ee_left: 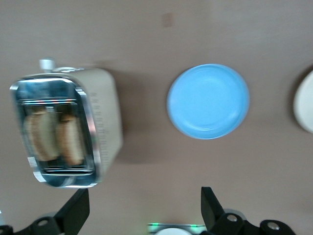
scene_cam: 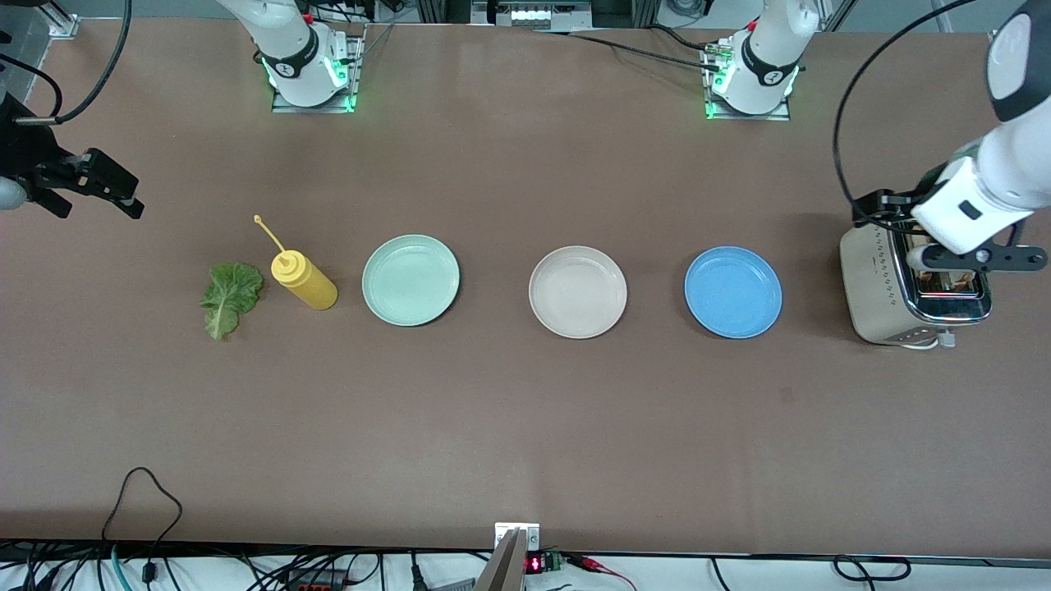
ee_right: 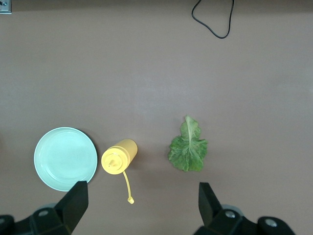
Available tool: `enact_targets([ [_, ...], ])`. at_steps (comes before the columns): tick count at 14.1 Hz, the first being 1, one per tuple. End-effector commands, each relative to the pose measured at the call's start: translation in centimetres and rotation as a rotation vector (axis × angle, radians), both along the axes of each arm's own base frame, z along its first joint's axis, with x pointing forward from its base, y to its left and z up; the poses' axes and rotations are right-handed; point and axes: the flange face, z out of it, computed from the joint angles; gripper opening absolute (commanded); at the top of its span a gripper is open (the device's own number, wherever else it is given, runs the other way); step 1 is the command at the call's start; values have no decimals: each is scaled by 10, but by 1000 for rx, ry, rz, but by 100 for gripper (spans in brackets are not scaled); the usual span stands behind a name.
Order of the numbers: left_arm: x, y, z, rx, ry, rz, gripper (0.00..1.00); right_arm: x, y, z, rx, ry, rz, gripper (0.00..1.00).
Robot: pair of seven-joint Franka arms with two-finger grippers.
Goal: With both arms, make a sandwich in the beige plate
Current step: 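Lower the left gripper into the toaster and grasp a bread slice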
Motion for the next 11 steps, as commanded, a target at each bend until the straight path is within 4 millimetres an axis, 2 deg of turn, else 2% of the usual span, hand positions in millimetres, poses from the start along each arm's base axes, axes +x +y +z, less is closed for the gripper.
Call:
enact_targets([
  [1,-2,22,-2,83,32,-70,100,-4,2,2,2,-7,17,100],
  [3,-8,51,-8,75,26,-69,100,-4,2,2,2,-7,17,100],
  [5,-19,68,-18,58,-23,-124,100,-4,2,2,2,-7,17,100],
  [6,-28,81,-30,55,-46,-124,100,-4,2,3,2,-9,17,100],
  [9,-49,101,-67,45,-137,-177,100,-4,2,3,2,-9,17,100],
  [11,-54,114,-86,41,-154,-188,100,-4,2,3,2,-9,17,100],
])
